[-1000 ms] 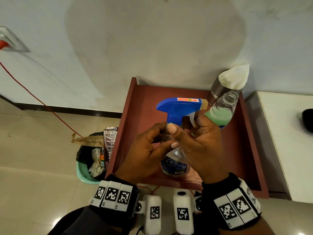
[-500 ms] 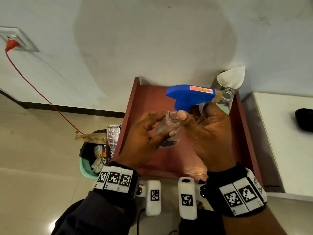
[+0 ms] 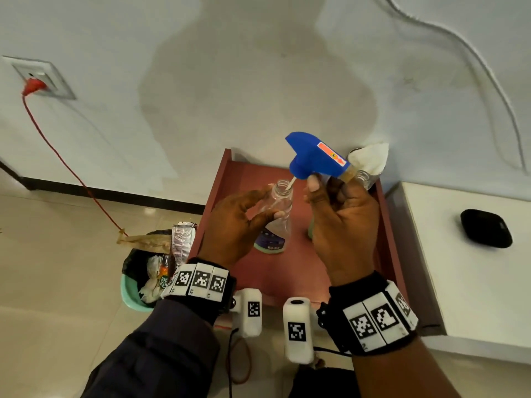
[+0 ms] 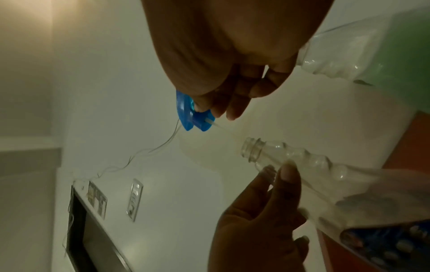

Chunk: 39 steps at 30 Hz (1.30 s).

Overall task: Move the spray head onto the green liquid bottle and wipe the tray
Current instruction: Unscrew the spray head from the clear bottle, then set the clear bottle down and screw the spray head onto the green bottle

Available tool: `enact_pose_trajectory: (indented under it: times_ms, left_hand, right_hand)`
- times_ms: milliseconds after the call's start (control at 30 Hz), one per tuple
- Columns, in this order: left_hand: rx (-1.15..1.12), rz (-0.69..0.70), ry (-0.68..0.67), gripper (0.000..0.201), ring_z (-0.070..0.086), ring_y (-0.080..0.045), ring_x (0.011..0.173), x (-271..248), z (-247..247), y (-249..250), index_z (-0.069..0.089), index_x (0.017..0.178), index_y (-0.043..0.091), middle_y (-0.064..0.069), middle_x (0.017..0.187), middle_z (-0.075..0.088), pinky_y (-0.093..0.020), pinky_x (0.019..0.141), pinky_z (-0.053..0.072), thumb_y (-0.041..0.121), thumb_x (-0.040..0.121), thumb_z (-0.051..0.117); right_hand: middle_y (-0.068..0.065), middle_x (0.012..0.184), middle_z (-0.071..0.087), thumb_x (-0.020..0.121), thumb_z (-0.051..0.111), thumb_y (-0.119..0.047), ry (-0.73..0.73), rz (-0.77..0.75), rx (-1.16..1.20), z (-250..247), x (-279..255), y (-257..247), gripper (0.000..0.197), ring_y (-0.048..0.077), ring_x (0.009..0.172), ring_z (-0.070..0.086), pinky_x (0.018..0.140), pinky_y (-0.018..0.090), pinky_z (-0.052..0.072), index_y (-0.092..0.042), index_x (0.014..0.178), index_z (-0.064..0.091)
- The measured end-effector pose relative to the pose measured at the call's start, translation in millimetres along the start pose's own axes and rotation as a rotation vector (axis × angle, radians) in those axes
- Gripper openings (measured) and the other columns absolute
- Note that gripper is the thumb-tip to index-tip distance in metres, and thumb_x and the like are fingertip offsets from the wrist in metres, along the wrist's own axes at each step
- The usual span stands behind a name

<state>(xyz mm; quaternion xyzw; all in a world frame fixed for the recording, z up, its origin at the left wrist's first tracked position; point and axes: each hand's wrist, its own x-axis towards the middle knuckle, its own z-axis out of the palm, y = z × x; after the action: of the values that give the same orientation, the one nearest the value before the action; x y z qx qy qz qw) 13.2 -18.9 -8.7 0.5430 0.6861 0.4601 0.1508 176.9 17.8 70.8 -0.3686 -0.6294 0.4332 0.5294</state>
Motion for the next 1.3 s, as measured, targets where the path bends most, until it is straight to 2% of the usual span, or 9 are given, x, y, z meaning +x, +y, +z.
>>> enact_pose_trajectory:
  times_ms: [133,267,367,500,600,800,900,1000,1300]
  left_hand:
    - [0.047,-0.009,0.013,0.053,0.068,-0.016,0.107,9,-2,5,0.068,0.129,0.029,0.005,0.12,0.074,-0.032,0.089,0.054,0.054,0.083,0.073]
    - [0.062,-0.039,0.017,0.05,0.069,-0.016,0.107,18,2,8,0.066,0.132,0.027,0.002,0.122,0.074,-0.022,0.083,0.046,0.048,0.087,0.072]
    - [0.075,-0.04,0.022,0.052,0.069,-0.016,0.111,28,0,4,0.064,0.134,0.026,0.002,0.125,0.073,-0.02,0.085,0.045,0.048,0.088,0.071]
    - [0.048,-0.061,0.008,0.053,0.065,-0.015,0.118,32,1,1,0.063,0.136,0.029,0.005,0.13,0.07,-0.027,0.094,0.05,0.051,0.089,0.069]
    - [0.049,-0.056,-0.012,0.055,0.063,-0.016,0.122,32,1,-4,0.059,0.14,0.03,0.003,0.134,0.067,-0.032,0.099,0.05,0.054,0.091,0.064]
    - [0.1,-0.111,-0.059,0.061,0.043,-0.022,0.143,33,1,-11,0.045,0.148,0.037,0.002,0.149,0.054,-0.045,0.113,0.039,0.063,0.093,0.051]
    - [0.157,-0.128,-0.065,0.071,0.031,-0.025,0.15,33,1,-9,0.039,0.151,0.04,-0.002,0.157,0.045,-0.045,0.117,0.034,0.072,0.089,0.042]
    - [0.18,-0.136,-0.083,0.065,0.027,-0.025,0.152,31,0,-4,0.038,0.153,0.034,-0.002,0.159,0.041,-0.042,0.117,0.03,0.058,0.095,0.054]
    - [0.233,-0.143,-0.102,0.07,0.042,-0.027,0.144,32,-2,-23,0.043,0.149,0.036,0.007,0.15,0.053,-0.04,0.11,0.039,0.055,0.087,0.069]
  right_hand:
    - [0.022,0.081,0.063,0.097,0.067,-0.027,0.018,0.002,-0.08,-4,4,0,0.008,0.038,0.066,0.056,0.06,0.036,0.048,-0.026,0.104,0.071]
    - [-0.011,0.061,0.052,0.098,0.066,-0.029,0.002,-0.006,-0.157,-4,10,4,0.006,0.005,0.055,0.046,0.057,0.025,0.043,-0.033,0.1,0.071]
    - [-0.016,0.058,0.053,0.098,0.066,-0.032,0.017,-0.016,-0.211,1,19,5,0.011,0.001,0.054,0.047,0.058,0.023,0.043,-0.024,0.103,0.072]
    - [0.009,0.069,0.064,0.099,0.066,-0.026,0.094,-0.057,-0.17,1,33,-10,0.016,0.005,0.062,0.051,0.062,0.024,0.045,-0.012,0.098,0.075]
    - [0.017,0.072,0.068,0.098,0.067,-0.029,0.17,-0.109,-0.14,-8,42,-36,0.022,0.034,0.063,0.058,0.061,0.038,0.05,-0.01,0.091,0.076]
    - [-0.009,0.076,0.077,0.097,0.067,-0.03,0.341,-0.229,-0.056,-34,41,-87,0.014,0.016,0.074,0.074,0.073,0.026,0.058,-0.033,0.085,0.073]
    - [-0.012,0.078,0.078,0.1,0.063,-0.03,0.404,-0.208,-0.035,-48,29,-95,0.01,0.012,0.077,0.076,0.073,0.02,0.055,-0.029,0.094,0.072]
    - [-0.013,0.08,0.078,0.1,0.061,-0.037,0.468,-0.16,-0.065,-60,12,-92,0.014,0.014,0.08,0.077,0.077,0.023,0.057,-0.031,0.093,0.072]
    - [-0.007,0.06,0.07,0.1,0.063,-0.024,0.562,0.161,0.048,-86,-20,-40,0.035,0.008,0.058,0.066,0.06,0.017,0.054,-0.034,0.07,0.078]
